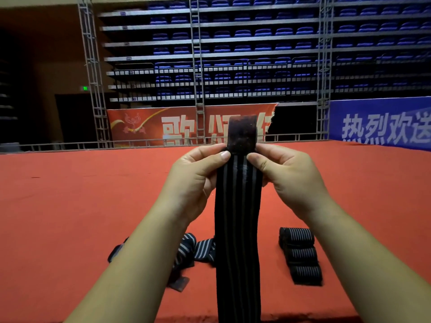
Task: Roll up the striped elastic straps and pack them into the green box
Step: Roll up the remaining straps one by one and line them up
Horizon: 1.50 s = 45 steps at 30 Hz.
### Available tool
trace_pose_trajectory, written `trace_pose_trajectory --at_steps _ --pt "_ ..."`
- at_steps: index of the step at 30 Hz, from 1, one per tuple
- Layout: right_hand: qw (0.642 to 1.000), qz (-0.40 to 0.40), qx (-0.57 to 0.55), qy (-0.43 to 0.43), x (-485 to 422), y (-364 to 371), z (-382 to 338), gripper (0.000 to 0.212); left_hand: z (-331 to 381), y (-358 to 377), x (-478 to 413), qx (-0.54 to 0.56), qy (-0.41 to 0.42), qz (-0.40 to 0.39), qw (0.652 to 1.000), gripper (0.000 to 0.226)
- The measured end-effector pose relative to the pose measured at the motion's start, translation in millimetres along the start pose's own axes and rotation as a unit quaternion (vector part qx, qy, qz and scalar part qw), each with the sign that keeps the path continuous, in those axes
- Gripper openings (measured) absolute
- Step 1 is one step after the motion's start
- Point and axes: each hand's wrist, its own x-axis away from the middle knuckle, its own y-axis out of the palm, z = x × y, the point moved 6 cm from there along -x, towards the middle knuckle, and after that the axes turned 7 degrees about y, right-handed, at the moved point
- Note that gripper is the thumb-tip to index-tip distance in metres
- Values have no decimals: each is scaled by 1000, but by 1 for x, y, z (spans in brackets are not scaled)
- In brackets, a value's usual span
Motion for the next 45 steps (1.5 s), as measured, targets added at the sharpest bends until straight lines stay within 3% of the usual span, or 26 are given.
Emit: trace_pose_trajectory --at_steps 8,17,23,33,40,45 --pt "999 -39 -4 -26 13 7 -15 26 20 -9 12 -110 -1 -26 994 30" --pt "996 -68 -52 -4 11 21 4 33 5 -22 13 -99 -16 -52 994 30" --pt "988 -72 -86 105 9 31 68 31 -48 -51 8 -121 -47 -22 991 30" --pt "963 -85 -139 214 14 52 193 33 -155 -116 -3 -143 -76 41 986 19" --pt "957 -58 -159 236 21 53 253 41 -212 -150 -7 -140 -92 46 985 26" --pt "961 -43 -147 231 23 54 278 47 -231 -170 -7 -213 -86 42 972 27"
